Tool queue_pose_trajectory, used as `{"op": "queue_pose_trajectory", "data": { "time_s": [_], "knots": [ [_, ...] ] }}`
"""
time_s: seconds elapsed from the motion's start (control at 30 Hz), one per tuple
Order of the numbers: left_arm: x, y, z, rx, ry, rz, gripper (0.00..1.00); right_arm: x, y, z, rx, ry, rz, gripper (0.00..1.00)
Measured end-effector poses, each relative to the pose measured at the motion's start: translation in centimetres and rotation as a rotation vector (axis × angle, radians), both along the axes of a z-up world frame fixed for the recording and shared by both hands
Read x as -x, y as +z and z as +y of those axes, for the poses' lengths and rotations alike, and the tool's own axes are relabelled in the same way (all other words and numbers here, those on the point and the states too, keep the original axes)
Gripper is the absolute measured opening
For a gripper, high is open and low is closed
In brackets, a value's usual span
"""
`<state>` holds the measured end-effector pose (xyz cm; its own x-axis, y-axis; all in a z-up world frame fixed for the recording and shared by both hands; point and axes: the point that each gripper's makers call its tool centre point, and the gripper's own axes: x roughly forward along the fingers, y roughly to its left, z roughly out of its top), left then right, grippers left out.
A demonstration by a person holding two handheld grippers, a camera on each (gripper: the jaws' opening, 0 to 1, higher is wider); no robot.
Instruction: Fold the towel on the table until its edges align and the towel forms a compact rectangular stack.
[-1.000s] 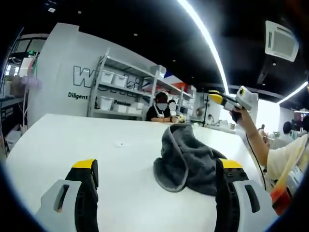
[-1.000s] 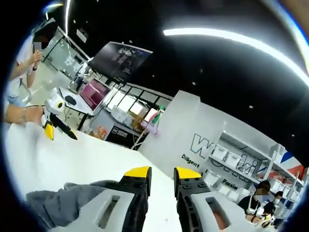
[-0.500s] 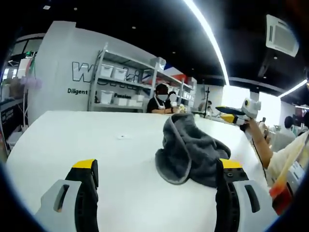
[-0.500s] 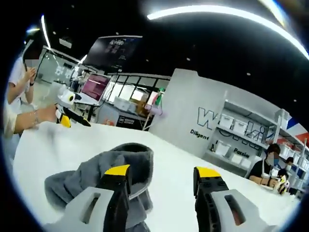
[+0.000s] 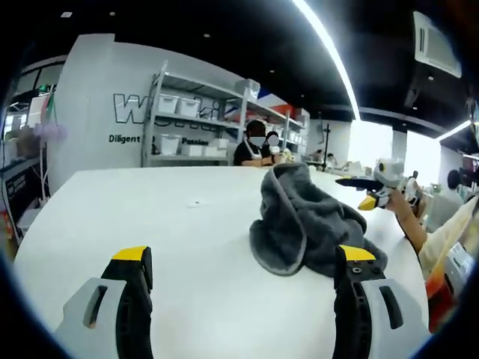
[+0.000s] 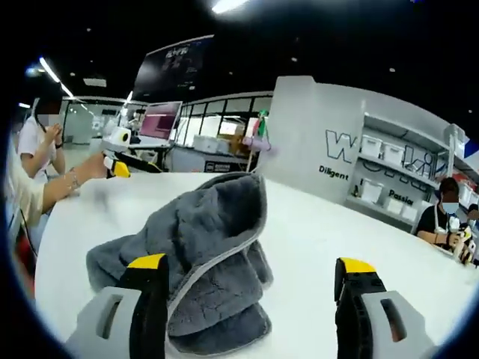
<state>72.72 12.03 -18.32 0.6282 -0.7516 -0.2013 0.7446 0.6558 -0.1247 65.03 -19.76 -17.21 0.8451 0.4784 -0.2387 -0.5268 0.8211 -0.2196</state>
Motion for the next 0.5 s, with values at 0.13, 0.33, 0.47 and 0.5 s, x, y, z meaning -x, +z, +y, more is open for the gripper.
{"op": "queue_pose_trajectory", "data": {
  "time_s": [0.13, 0.33, 0.47, 0.5],
  "knots": [
    [0.0, -0.2, -0.1, -0.019, -0.001, -0.003, 1.00, 0.9, 0.4, 1.2, 0.042, 0.084, -0.026, 0.99],
    [0.0, -0.8, -0.4, -0.036, -0.007, 0.008, 1.00, 3.4, -0.7, 3.0, 0.134, 0.213, 0.013, 0.98],
    [-0.1, -1.1, -0.6, -0.046, -0.014, 0.017, 1.00, 4.1, -2.0, 3.1, 0.147, 0.252, 0.089, 0.81],
    [-0.1, -1.1, -0.6, -0.049, -0.016, 0.018, 1.00, 4.3, -2.6, 3.0, 0.140, 0.259, 0.125, 0.76]
  ]
}}
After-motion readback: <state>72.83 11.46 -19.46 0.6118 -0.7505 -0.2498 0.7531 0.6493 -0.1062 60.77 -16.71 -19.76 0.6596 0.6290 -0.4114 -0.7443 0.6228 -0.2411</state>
